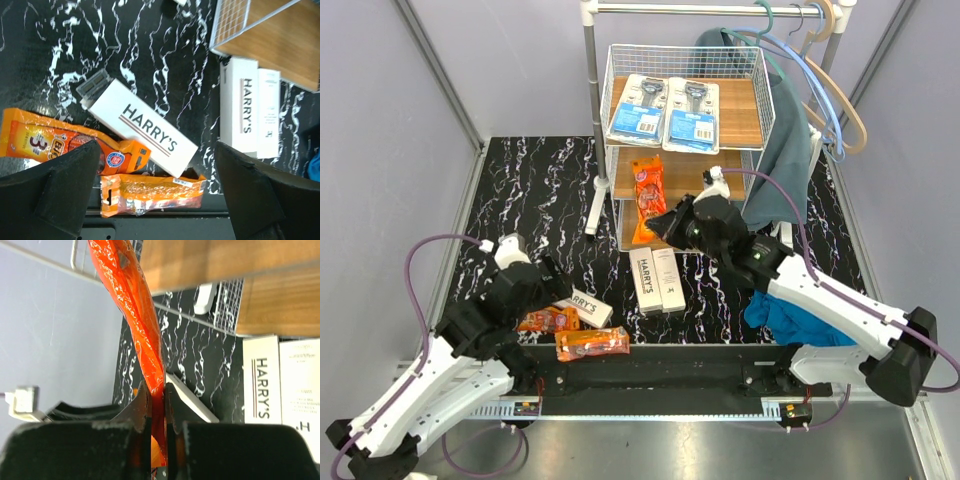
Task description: Place and organize the shaving razors onto the shelf
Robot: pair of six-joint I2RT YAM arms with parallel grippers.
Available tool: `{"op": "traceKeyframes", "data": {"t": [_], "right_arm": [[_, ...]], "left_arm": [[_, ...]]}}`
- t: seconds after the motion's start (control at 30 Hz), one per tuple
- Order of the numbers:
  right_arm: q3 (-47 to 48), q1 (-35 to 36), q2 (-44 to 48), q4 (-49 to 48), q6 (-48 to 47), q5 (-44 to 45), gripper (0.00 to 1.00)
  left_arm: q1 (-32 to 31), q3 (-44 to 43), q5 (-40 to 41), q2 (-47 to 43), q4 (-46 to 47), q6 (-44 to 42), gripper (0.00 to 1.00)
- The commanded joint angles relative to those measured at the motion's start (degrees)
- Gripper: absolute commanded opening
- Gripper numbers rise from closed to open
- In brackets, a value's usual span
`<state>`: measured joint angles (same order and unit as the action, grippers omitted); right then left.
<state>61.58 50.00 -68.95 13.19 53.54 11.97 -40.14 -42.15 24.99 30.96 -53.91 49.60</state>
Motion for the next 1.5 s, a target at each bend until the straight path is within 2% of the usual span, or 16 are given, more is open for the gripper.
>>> {"op": "traceKeyframes", "data": {"t": [0.0, 0.43, 0.73, 0.77, 0.8, 0.87, 0.9, 1.03, 1.17, 1.33, 1.4, 1.47], "right_arm": [[5.4, -1.9, -3.9, -1.5, -1.4, 1.3, 0.0], [14.0, -3.5, -13.4, -3.5, -1.6, 2.2, 0.0], [19.0, -3.6, -17.2, -3.4, -2.3, 3.1, 0.07], [19.7, -3.6, -18.1, -3.2, -2.2, 3.2, 0.09], [20.2, -3.7, -18.2, -2.8, -2.0, 3.8, 0.19], [21.0, -3.7, -19.1, -2.4, -2.0, 3.6, 0.26], [21.3, -3.7, -19.2, -2.5, -2.1, 3.6, 0.33], [22.4, -3.7, -19.6, -2.1, -2.4, 3.9, 0.46], [22.4, -3.7, -19.6, -1.9, -2.3, 3.8, 0.55], [20.6, -3.7, -18.7, -2.2, -2.0, 3.5, 0.61], [20.0, -3.7, -17.9, -2.2, -2.1, 3.8, 0.64], [19.5, -3.7, -17.4, -2.3, -2.6, 4.2, 0.64]], "left_arm": [[0.1, 2.5, -1.9, -1.2, 2.7, 1.6, 0.99], [0.1, 5.8, -5.3, -1.9, 5.4, 1.6, 0.99], [0.1, 7.5, -7.2, -2.0, 7.2, 1.6, 0.99], [0.1, 7.6, -7.4, -2.0, 7.2, 1.5, 0.99], [0.1, 7.6, -7.6, -2.0, 7.4, 1.5, 0.99], [0.1, 7.7, -8.1, -2.0, 7.7, 1.5, 0.99], [0.1, 8.0, -8.7, -2.0, 7.7, 1.4, 0.99], [0.0, 9.5, -10.2, -2.7, 8.4, 2.2, 0.99], [0.0, 9.7, -11.0, -3.4, 9.9, 1.7, 0.99], [0.0, 6.7, -15.1, -0.6, 18.9, -2.6, 0.99], [0.0, 3.0, -17.6, 4.5, 24.3, -4.2, 0.98], [0.0, -2.3, -19.1, 11.4, 28.7, -6.7, 0.93]]}}
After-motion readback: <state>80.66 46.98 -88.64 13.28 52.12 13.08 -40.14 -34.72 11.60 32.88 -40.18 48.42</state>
